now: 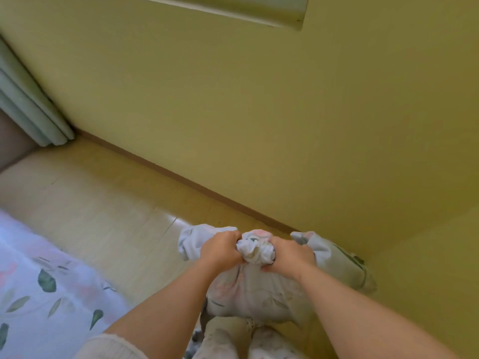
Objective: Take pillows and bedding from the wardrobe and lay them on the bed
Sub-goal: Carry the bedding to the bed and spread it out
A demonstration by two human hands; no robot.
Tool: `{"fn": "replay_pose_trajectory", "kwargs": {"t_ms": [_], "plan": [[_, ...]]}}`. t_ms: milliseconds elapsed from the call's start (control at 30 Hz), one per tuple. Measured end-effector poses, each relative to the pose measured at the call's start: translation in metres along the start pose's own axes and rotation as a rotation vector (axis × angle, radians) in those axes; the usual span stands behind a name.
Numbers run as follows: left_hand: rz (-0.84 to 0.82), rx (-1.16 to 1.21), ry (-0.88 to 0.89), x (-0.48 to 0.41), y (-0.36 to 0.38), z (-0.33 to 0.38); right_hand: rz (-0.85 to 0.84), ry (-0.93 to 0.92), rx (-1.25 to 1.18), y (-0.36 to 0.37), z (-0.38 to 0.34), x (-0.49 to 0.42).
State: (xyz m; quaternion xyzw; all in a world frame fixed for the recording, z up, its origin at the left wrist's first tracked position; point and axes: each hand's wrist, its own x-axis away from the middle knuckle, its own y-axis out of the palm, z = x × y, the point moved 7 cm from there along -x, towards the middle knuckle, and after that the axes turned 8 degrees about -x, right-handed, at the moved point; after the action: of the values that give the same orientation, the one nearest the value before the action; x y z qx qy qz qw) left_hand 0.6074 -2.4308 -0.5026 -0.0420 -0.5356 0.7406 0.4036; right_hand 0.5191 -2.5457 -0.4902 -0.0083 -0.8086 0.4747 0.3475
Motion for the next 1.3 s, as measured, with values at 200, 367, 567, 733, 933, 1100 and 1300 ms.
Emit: {"fn": "replay_pose_trajectory", "kwargs": {"t_ms": [200, 367, 567, 733, 933, 1100, 1300], "plan": [[0.097, 0.045, -0.109, -0.047, -0.033, -0.006, 0.027, -0.158, 0.134, -0.051, -0.02, -0.059], [0.258, 0.104, -0.261, -0.066, -0.078, -0.04, 0.04, -0.279, 0.168, -0.082, -0.069, -0.1], [0.336, 0.17, -0.399, -0.082, -0.135, -0.105, -0.016, -0.395, 0.171, -0.096, -0.153, -0.155], [0.416, 0.248, -0.537, -0.083, -0.198, -0.19, -0.042, -0.531, 0.163, -0.101, -0.262, -0.197], [0.454, 0.249, -0.671, -0.074, -0.266, -0.301, -0.137, -0.639, 0.226, -0.092, -0.402, -0.239], [0.498, 0.217, -0.759, -0.071, -0.328, -0.37, -0.173, -0.721, 0.2, -0.085, -0.497, -0.272], [0.568, 0.21, -0.822, -0.089, -0.392, -0.441, -0.169, -0.813, 0.178, -0.099, -0.592, -0.317]]}}
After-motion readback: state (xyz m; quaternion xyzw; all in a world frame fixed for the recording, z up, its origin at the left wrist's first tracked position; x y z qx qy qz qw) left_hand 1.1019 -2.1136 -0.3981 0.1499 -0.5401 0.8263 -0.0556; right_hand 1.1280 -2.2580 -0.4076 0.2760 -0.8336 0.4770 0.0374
